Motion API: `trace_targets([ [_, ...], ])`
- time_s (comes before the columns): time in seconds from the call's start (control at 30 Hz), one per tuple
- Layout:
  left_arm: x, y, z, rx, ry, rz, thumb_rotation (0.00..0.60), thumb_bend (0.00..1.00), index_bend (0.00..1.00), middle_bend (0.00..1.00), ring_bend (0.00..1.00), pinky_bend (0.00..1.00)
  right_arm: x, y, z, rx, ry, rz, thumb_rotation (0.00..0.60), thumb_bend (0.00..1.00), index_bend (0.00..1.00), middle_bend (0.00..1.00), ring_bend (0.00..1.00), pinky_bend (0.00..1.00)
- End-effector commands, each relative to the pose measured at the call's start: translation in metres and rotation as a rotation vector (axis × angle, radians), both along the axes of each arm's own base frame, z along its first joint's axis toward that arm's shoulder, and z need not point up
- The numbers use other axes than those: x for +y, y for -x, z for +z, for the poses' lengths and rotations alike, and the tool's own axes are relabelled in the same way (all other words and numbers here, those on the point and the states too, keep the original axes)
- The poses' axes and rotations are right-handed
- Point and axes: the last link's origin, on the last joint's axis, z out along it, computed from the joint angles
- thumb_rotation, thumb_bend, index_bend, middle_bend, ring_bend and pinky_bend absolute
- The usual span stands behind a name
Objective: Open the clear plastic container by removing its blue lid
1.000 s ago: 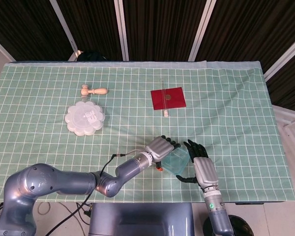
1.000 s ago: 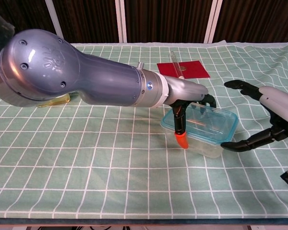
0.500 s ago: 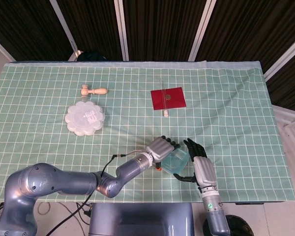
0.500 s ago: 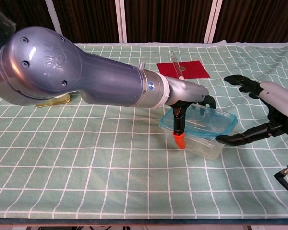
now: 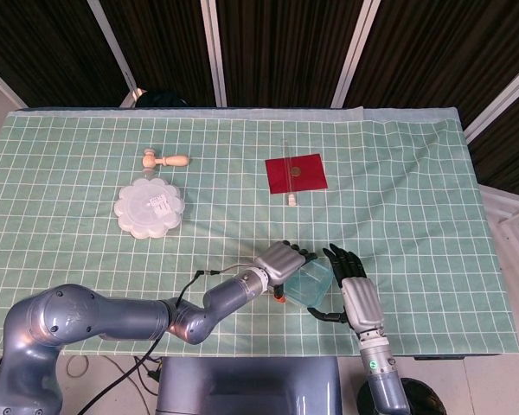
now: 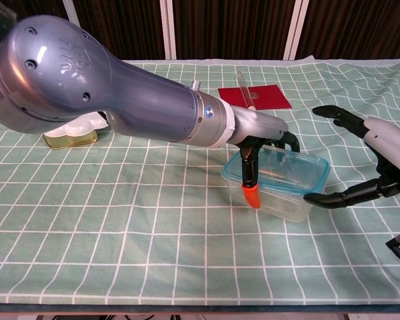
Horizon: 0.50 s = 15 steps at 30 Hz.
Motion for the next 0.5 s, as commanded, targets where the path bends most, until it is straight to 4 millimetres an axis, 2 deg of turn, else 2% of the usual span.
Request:
trace_targets([
  [0.03, -0.0007, -0.0002, -0.0004, 0.004, 0.005, -0.002, 0.600, 0.01, 0.10, 0.15, 0.18, 0.33, -0.0011, -0.0011, -0.0007, -0.006, 0.003, 0.002, 0.600, 0.26, 0.00, 0.00, 0.00, 0.00],
  [0.3, 0.0000, -0.0005, -0.0005, 0.020, 0.001, -0.023, 0.600, 0.00, 0.05, 0.10, 0.13, 0.28, -0.0037, -0.0015, -0.0033, -0.013, 0.015, 0.000, 0.600, 0.26, 0.00, 0.00, 0.00, 0.00],
  [0.5, 0.0015, -0.0002, 0.0010, 0.025, -0.013, -0.027, 0.600, 0.00, 0.05, 0.09, 0.12, 0.27, -0.0053, -0.0027, -0.0036, -0.025, 0.018, -0.008, 0.600, 0.26, 0.00, 0.00, 0.00, 0.00],
])
